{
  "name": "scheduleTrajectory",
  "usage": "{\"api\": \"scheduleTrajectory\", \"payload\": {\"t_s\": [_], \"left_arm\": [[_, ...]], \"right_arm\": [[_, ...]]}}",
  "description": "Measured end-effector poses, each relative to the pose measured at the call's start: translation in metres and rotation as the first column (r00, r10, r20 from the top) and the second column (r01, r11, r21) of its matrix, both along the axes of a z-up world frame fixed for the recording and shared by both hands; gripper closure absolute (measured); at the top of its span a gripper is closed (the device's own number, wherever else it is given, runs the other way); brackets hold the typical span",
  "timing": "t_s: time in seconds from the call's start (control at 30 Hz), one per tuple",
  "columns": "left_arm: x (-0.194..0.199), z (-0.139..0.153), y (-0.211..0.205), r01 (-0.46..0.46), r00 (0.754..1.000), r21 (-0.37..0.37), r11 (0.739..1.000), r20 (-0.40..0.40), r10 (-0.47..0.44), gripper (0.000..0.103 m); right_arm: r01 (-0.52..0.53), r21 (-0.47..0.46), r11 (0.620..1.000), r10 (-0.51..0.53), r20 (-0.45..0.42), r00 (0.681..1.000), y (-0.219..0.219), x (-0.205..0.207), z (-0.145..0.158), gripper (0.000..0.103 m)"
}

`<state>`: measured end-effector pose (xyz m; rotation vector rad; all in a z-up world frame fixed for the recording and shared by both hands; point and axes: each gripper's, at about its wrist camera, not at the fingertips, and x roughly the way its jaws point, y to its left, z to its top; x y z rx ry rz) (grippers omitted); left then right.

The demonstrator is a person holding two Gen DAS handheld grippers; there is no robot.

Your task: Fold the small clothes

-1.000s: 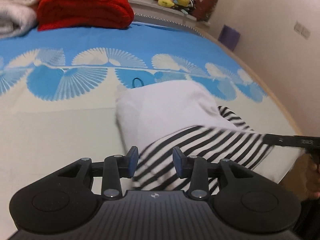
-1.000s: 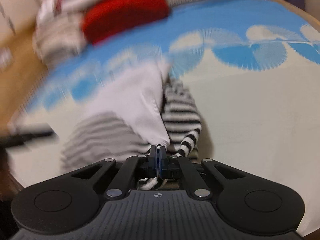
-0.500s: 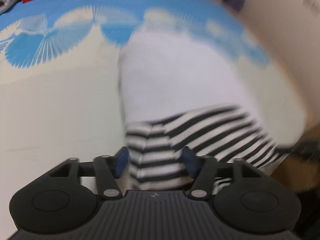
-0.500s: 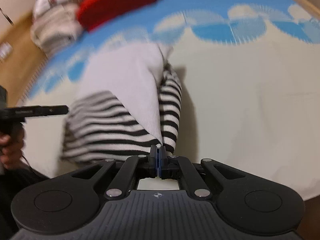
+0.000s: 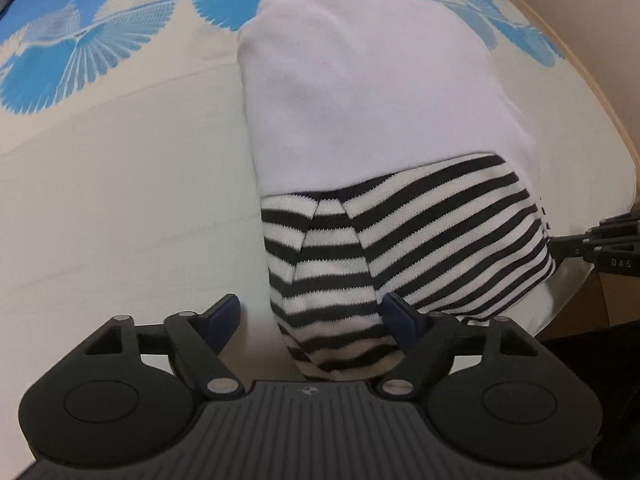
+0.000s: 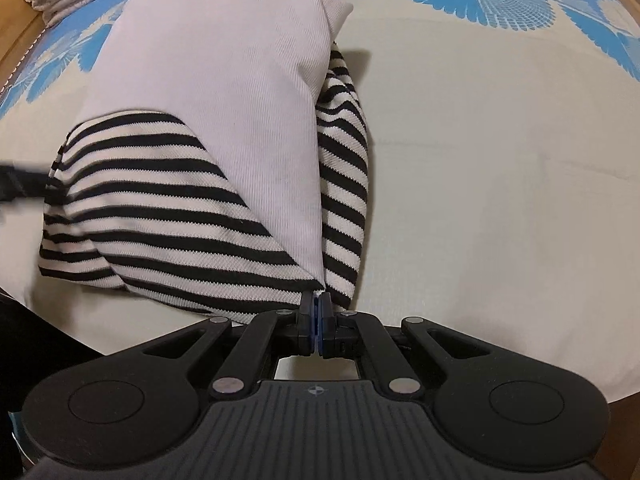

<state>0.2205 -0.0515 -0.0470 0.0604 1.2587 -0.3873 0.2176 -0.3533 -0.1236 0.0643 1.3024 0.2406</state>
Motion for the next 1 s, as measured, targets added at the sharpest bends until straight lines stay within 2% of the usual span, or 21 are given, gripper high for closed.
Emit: {"api": "scheduleTrajectory", "payload": {"t_s": [0.07, 0.1, 0.17, 0.2, 0.23, 0.27, 0.3, 0.33, 0.37, 0.43, 0.53, 0.6, 0.7, 0.73, 0.8, 0.87, 0.9, 0.93, 1.0], "left_arm": [[0.001, 0.004, 0.004, -0.006, 1.0, -0.02, 1.0, 0.01, 0.006, 0.021], [0.001, 0.005, 0.007, -0.015, 1.0, -0.029, 0.999, 0.008, 0.015, 0.022], [0.0, 0.012, 0.014, -0.029, 0.999, -0.072, 0.997, 0.019, 0.03, 0.023], [0.0, 0.015, 0.019, -0.045, 0.998, -0.1, 0.994, 0.029, 0.048, 0.023], [0.001, 0.018, 0.024, -0.063, 0.997, -0.127, 0.99, 0.037, 0.068, 0.023], [0.002, 0.021, 0.031, -0.087, 0.994, -0.154, 0.984, 0.044, 0.095, 0.023], [0.003, 0.024, 0.037, -0.115, 0.991, -0.172, 0.978, 0.055, 0.126, 0.023], [0.005, 0.028, 0.042, -0.142, 0.985, -0.179, 0.973, 0.067, 0.156, 0.023], [0.008, 0.031, 0.048, -0.176, 0.978, -0.184, 0.967, 0.078, 0.193, 0.023], [0.017, 0.035, 0.059, -0.237, 0.964, -0.198, 0.951, 0.076, 0.256, 0.024], [0.021, 0.037, 0.073, -0.301, 0.944, -0.216, 0.929, 0.067, 0.322, 0.024], [0.023, 0.038, 0.077, -0.313, 0.939, -0.221, 0.924, 0.07, 0.336, 0.024], [0.027, 0.04, 0.079, -0.318, 0.937, -0.227, 0.92, 0.074, 0.342, 0.024], [0.027, 0.04, 0.08, -0.319, 0.936, -0.229, 0.92, 0.075, 0.343, 0.024], [0.028, 0.038, 0.082, -0.317, 0.937, -0.233, 0.919, 0.076, 0.342, 0.024], [0.032, 0.038, 0.082, -0.313, 0.937, -0.231, 0.921, 0.082, 0.339, 0.024], [0.033, 0.038, 0.083, -0.31, 0.937, -0.231, 0.922, 0.086, 0.337, 0.024], [0.034, 0.037, 0.083, -0.309, 0.937, -0.233, 0.922, 0.09, 0.337, 0.025], [0.036, 0.038, 0.084, -0.309, 0.936, -0.242, 0.92, 0.095, 0.34, 0.025]], "right_arm": [[0.013, 0.01, 1.0, -0.013, 0.004, 1.0, -0.002, 0.001, 0.003, 0.102], [0.025, 0.018, 1.0, -0.026, 0.019, 0.999, -0.002, 0.002, 0.006, 0.098], [0.071, 0.061, 0.996, -0.076, 0.087, 0.993, -0.007, 0.002, 0.021, 0.097], [0.095, 0.113, 0.989, -0.11, 0.139, 0.984, -0.01, 0.002, 0.032, 0.093], [0.114, 0.164, 0.98, -0.143, 0.177, 0.974, -0.013, 0.002, 0.04, 0.08], [0.139, 0.214, 0.967, -0.185, 0.215, 0.959, -0.016, 0.003, 0.049, 0.072], [0.172, 0.261, 0.95, -0.241, 0.265, 0.934, -0.019, 0.004, 0.058, 0.058], [0.197, 0.285, 0.938, -0.282, 0.297, 0.912, -0.023, 0.006, 0.063, 0.053], [0.225, 0.304, 0.926, -0.322, 0.321, 0.891, -0.025, 0.01, 0.066, 0.053], [0.279, 0.347, 0.895, -0.393, 0.318, 0.863, -0.028, 0.021, 0.065, 0.053], [0.356, 0.381, 0.854, -0.468, 0.261, 0.844, -0.029, 0.042, 0.054, 0.05], [0.405, 0.393, 0.826, -0.51, 0.213, 0.834, -0.027, 0.057, 0.045, 0.048], [0.483, 0.426, 0.765, -0.583, 0.141, 0.8, -0.024, 0.075, 0.029, 0.044], [0.506, 0.435, 0.745, -0.604, 0.117, 0.789, -0.023, 0.082, 0.023, 0.044], [0.522, 0.442, 0.73, -0.615, 0.091, 0.783, -0.017, 0.095, 0.014, 0.047], [0.493, 0.444, 0.748, -0.592, 0.112, 0.798, -0.009, 0.105, 0.012, 0.095], [0.468, 0.436, 0.769, -0.574, 0.147, 0.805, -0.004, 0.108, 0.015, 0.1], [0.442, 0.429, 0.788, -0.564, 0.213, 0.798, 0.001, 0.108, 0.023, 0.101], [0.379, 0.452, 0.808, -0.551, 0.351, 0.757, 0.004, 0.104, 0.041, 0.101]]}}
